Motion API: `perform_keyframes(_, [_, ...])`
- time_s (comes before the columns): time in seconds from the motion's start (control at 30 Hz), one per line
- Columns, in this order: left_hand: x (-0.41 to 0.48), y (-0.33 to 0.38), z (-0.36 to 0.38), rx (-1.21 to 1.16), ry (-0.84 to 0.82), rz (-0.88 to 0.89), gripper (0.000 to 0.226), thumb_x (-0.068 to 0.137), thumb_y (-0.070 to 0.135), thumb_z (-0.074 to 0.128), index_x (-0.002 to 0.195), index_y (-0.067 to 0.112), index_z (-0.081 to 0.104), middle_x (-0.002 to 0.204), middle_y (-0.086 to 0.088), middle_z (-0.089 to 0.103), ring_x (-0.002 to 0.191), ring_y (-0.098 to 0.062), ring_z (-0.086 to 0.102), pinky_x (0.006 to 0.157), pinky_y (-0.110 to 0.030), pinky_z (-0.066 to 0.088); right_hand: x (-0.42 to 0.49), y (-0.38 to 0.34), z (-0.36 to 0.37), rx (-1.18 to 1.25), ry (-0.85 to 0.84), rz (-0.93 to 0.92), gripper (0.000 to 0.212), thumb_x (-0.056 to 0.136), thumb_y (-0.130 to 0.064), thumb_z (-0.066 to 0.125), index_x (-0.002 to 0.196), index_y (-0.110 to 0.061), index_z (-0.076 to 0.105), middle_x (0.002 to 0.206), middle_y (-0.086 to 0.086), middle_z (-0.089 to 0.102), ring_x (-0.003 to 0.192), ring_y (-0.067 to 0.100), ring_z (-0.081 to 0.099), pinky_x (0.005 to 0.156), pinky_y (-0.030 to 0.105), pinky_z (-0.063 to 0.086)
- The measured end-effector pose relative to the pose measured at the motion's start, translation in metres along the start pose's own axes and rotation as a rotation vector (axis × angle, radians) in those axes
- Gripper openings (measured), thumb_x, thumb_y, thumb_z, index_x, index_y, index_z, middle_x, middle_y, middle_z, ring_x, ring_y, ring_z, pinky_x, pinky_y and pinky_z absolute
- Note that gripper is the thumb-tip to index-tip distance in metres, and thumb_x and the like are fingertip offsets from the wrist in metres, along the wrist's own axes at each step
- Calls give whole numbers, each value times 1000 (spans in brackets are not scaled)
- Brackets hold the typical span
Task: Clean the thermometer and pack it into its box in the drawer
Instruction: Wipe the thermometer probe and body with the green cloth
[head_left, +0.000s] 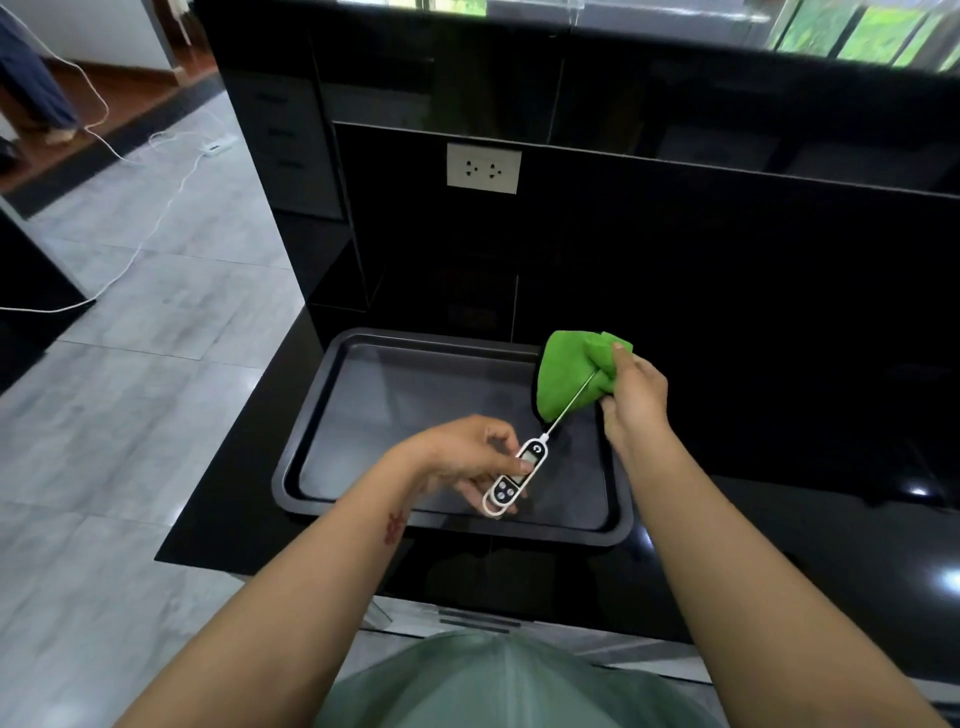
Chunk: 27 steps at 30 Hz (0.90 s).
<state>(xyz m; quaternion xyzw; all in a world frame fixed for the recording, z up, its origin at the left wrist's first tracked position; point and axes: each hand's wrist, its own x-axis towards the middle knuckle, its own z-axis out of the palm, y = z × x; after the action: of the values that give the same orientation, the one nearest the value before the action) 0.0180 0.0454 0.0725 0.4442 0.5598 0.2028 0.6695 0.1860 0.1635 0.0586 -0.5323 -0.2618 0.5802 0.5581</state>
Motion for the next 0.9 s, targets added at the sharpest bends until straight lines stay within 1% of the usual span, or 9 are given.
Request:
perform_keyframes(0.13, [7, 12, 13, -12, 109, 73, 14, 93, 14, 62, 87, 11, 50, 78, -15, 70, 65, -28, 70, 55, -33, 59, -14, 9, 8, 6, -60, -7, 14, 97, -13, 54, 87, -12, 62, 84, 4, 67, 73, 12, 64, 70, 26, 54])
perform_keyframes(0.23, [8, 19, 11, 15, 180, 78, 15, 93, 14, 62, 85, 10, 50, 79, -16, 68, 62, -26, 69, 54, -34, 59, -17, 12, 9, -12, -110, 40, 12, 96, -12, 54, 88, -12, 63, 83, 4, 69, 72, 12, 66, 68, 26, 54])
perform_keyframes(0.33, [6, 19, 6, 35, 173, 63, 12, 93, 15, 63, 90, 8, 53, 83, -18, 69, 66, -28, 69, 53, -32, 59, -12, 7, 6, -3, -110, 64, 14, 96, -9, 55, 88, -11, 66, 72, -1, 73, 69, 11, 68, 62, 26, 55])
perform_keyframes(0.4, [5, 16, 6, 42, 163, 51, 12, 93, 16, 63, 92, 8, 55, 83, -18, 70, 65, -26, 69, 54, -32, 59, -10, 4, 5, 3, -94, 57, 14, 95, -8, 55, 87, -11, 66, 71, -1, 73, 69, 12, 68, 59, 24, 55])
perform_keyframes(0.5, [5, 15, 7, 39, 201, 66, 12, 92, 15, 64, 93, 6, 56, 78, -14, 69, 55, -19, 67, 49, -29, 58, -10, 6, 7, -31, -89, 45, 13, 96, -10, 55, 87, -11, 65, 82, 5, 69, 73, 15, 66, 63, 25, 55])
perform_keyframes(0.6, [8, 16, 8, 27, 282, 96, 12, 91, 15, 65, 89, 7, 56, 77, -13, 69, 51, -16, 66, 46, -27, 56, -14, 15, 13, -136, -170, 20, 12, 95, -11, 56, 89, -12, 67, 83, 5, 71, 73, 13, 69, 67, 25, 56])
perform_keyframes(0.7, [14, 18, 6, 20, 350, 101, 15, 89, 18, 68, 85, 10, 56, 92, -22, 73, 74, -35, 73, 60, -40, 59, -18, 21, 17, -205, -220, 20, 12, 94, -10, 57, 87, -11, 66, 80, 5, 70, 69, 13, 68, 68, 27, 56])
perform_keyframes(0.77, [14, 19, 4, 15, 351, 103, 15, 89, 18, 68, 88, 8, 57, 96, -25, 72, 84, -41, 72, 69, -47, 58, -14, 17, 18, -247, -207, 9, 11, 93, -11, 59, 84, -12, 64, 81, 6, 69, 72, 16, 66, 71, 30, 55])
perform_keyframes(0.9, [11, 20, 2, 64, 291, 87, 15, 90, 19, 67, 90, 8, 57, 88, -20, 72, 72, -34, 72, 60, -39, 59, 3, 4, 14, -237, -145, -34, 12, 93, -12, 60, 82, -11, 65, 83, 8, 68, 76, 19, 65, 76, 34, 53])
